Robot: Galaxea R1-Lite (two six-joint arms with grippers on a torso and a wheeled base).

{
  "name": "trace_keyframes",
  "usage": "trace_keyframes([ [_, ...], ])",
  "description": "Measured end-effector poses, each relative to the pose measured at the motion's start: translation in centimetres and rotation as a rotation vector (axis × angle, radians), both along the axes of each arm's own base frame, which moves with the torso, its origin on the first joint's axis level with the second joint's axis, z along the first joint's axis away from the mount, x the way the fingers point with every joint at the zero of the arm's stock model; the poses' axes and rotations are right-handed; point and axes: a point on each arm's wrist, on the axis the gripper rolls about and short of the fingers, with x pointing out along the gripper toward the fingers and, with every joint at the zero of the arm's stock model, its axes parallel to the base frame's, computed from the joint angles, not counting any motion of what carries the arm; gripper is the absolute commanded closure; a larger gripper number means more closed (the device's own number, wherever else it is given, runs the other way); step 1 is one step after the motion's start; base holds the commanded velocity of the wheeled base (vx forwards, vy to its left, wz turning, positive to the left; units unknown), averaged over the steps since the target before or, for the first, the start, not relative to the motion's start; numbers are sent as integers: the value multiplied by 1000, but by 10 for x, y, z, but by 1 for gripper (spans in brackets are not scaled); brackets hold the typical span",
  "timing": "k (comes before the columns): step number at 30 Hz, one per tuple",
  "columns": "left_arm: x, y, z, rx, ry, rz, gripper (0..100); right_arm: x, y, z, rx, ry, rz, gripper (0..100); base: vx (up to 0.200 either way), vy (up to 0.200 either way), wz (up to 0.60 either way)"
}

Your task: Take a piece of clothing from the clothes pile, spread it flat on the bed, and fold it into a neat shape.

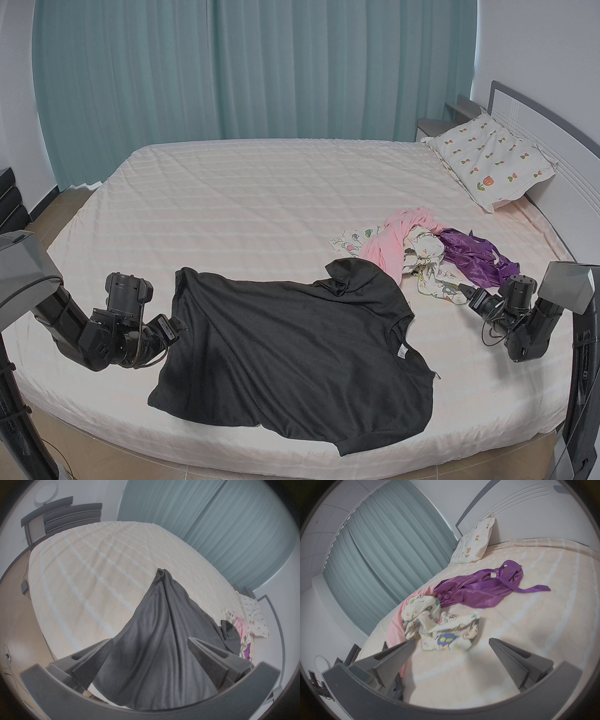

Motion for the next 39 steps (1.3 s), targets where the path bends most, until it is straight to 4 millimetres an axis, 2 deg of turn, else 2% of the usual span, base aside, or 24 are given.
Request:
trace_keyframes([
  [8, -23, 1, -20, 50, 95, -51, 0, -48, 26, 2, 44, 11, 61, 0, 0, 0, 0],
  [15, -32, 2, -42, 72, 167, -61, 0, -75, 45, -2, 121, 80, 92, 0, 0, 0, 0],
  [25, -23, 1, -70, 122, 170, -12, 0, -86, 57, -6, 169, 131, 105, 0, 0, 0, 0],
  [33, -9, 4, -77, 126, 123, 18, 0, -100, 65, -9, 184, 189, 162, 0, 0, 0, 0],
  [39, -7, 8, -80, 133, 131, 33, 0, -107, 77, -11, 182, 218, 218, 0, 0, 0, 0],
])
